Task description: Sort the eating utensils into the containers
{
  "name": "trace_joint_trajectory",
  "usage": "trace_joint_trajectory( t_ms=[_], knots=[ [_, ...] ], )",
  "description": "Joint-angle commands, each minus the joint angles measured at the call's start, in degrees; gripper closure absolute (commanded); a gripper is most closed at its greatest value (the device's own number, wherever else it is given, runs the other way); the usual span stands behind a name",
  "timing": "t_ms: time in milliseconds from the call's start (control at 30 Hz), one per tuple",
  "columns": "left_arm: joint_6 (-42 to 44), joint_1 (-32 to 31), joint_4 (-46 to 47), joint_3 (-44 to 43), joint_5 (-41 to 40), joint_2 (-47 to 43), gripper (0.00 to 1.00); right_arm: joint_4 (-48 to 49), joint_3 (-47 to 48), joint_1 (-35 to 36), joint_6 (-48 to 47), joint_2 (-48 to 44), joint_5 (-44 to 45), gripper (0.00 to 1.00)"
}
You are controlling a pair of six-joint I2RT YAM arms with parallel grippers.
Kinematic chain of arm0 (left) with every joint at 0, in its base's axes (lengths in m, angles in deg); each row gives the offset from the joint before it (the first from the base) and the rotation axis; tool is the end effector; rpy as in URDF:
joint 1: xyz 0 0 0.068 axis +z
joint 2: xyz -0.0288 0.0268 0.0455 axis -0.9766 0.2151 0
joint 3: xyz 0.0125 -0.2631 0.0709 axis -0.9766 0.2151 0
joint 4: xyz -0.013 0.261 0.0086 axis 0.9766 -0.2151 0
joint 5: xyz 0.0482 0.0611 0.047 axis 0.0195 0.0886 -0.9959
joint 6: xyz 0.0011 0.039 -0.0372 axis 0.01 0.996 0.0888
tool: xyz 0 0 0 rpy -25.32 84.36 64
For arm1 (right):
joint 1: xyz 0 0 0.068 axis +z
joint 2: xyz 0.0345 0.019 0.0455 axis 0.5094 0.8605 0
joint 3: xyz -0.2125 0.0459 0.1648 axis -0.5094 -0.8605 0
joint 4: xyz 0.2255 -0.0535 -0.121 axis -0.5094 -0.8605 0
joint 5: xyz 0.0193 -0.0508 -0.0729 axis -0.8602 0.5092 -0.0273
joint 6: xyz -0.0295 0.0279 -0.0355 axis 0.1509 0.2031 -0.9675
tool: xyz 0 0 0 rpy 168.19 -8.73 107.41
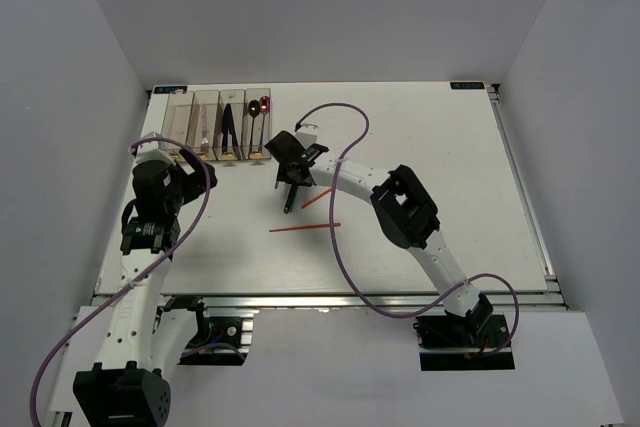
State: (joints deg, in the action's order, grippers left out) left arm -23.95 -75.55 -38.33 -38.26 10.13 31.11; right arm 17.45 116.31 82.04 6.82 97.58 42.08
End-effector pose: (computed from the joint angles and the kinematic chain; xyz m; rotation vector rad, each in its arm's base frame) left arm 0.1863 0.0077 0.2974 -0.4979 1.9694 -0.2271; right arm 0.3393 0.3991 0.1691 0.1657 2.3570 0.2569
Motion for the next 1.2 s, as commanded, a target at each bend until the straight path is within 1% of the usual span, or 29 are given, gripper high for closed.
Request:
trace_joint_trajectory(
  t_ms=[0, 167, 500, 667, 867, 1033, 1067, 1133, 1167],
  knots=[
    [0.69, -0.35, 1.19, 0.03, 0.88, -0.55, 0.02, 0.17, 1.57, 0.44, 0.21, -1.38, 1.5, 0.47],
    [0.69, -0.35, 1.11, 0.03, 0.88, -0.55, 0.02, -0.01, 2.63, 0.44, 0.21, -0.32, 0.62, 0.47],
    [0.69, -0.35, 1.11, -0.06, 0.88, -0.55, 0.02, 0.52, 2.89, 1.23, -0.32, -1.29, 1.06, 0.47],
    [0.78, -0.26, 1.11, 0.03, 0.88, -0.64, 0.02, -0.36, 4.3, 1.23, -0.06, 0.64, 0.62, 0.47],
    [0.78, -0.26, 1.11, -0.06, 0.88, -0.64, 0.02, 0.69, 4.03, 1.14, 0.56, 2.49, -2.02, 0.47],
    [0.69, -0.26, 1.11, 0.03, 1.06, -0.38, 0.02, -3.6, 5.18, 1.14, 1.35, 4.59, 0.17, 0.48],
    [0.69, -0.26, 1.19, -0.06, 1.14, -0.38, 0.02, -4.05, 5.0, 1.14, 1.18, 4.77, 0.7, 0.53],
    [0.69, -0.26, 1.19, 0.03, 1.14, -0.38, 0.02, -4.75, 4.48, 1.14, 0.91, 4.86, 0.88, 0.58],
    [0.69, -0.26, 1.19, 0.03, 1.14, -0.29, 0.02, -5.02, 4.13, 1.49, 0.83, 4.78, 1.32, 0.65]
  ],
)
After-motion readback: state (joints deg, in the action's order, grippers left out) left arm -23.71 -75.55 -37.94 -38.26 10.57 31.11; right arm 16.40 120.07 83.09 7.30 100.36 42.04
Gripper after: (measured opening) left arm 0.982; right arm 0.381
